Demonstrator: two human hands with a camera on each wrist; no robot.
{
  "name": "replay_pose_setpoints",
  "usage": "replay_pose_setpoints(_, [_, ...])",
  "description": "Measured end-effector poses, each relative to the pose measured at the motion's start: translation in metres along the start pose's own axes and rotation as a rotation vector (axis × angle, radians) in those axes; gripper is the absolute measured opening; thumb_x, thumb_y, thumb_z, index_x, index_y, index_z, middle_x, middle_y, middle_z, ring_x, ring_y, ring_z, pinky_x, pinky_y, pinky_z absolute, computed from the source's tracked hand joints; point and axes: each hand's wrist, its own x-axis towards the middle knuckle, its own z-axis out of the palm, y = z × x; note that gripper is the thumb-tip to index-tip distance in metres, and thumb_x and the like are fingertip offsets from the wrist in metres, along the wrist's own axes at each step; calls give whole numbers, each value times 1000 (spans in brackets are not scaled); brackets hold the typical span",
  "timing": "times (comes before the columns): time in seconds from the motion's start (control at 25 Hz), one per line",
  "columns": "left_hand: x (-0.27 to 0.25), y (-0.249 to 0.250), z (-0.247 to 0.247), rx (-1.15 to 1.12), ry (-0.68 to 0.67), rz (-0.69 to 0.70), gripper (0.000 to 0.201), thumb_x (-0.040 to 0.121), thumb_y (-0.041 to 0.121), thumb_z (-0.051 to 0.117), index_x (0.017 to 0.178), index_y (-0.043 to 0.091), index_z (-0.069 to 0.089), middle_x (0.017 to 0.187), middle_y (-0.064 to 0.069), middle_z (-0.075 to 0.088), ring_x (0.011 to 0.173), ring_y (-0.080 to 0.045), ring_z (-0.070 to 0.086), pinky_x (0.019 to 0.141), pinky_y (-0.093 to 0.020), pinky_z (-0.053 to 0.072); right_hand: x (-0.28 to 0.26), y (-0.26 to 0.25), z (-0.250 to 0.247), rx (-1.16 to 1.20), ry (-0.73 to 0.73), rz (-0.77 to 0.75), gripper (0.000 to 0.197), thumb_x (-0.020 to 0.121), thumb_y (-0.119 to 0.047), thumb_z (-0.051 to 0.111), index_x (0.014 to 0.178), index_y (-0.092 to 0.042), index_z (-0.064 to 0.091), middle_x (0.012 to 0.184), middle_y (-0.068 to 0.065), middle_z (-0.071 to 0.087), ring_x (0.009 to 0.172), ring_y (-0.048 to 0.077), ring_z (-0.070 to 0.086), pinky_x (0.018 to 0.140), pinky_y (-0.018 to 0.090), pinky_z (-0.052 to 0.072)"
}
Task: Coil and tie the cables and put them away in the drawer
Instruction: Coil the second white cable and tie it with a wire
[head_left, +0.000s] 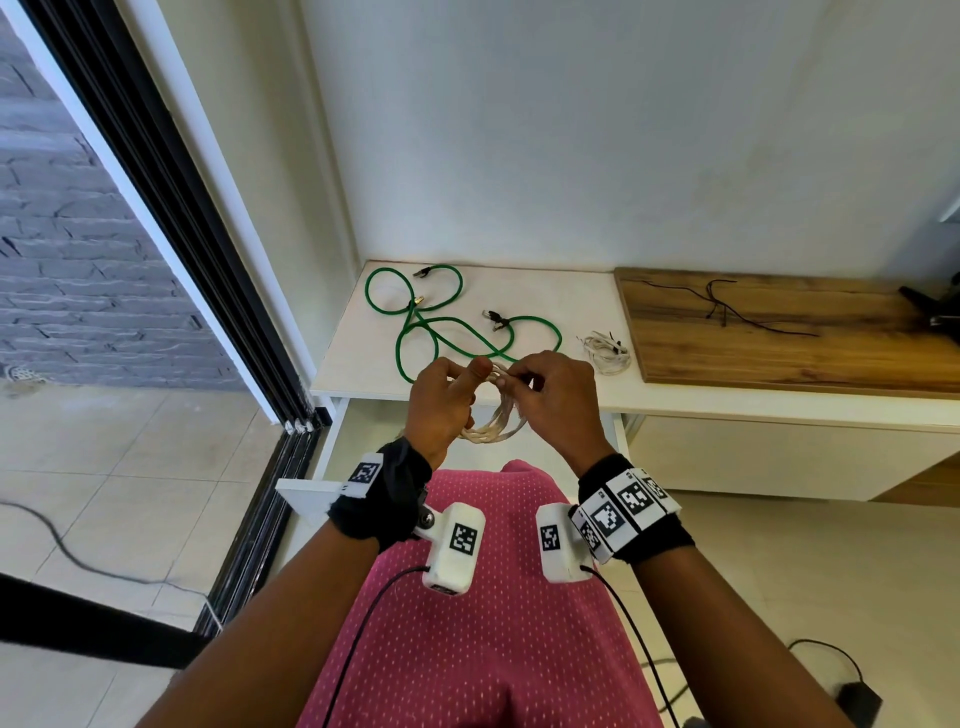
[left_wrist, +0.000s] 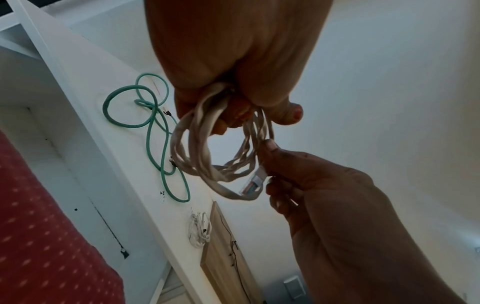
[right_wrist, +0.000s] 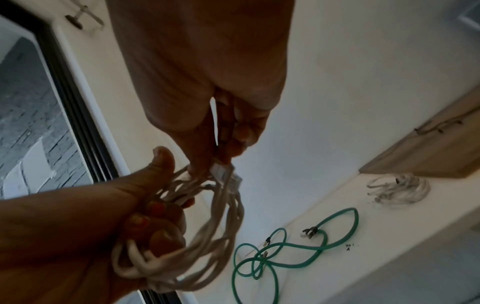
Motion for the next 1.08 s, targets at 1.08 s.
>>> replay_pose_setpoints(1.08, [0,20,13,-373,12,-321,20,87,21,49,73,10,59,56,-5,49,46,-15,38,46,-23,34,1,13,-2,823,-414,318,33,98,1,44,128,-7,56,84,1,56,77,14,48,67,34,55])
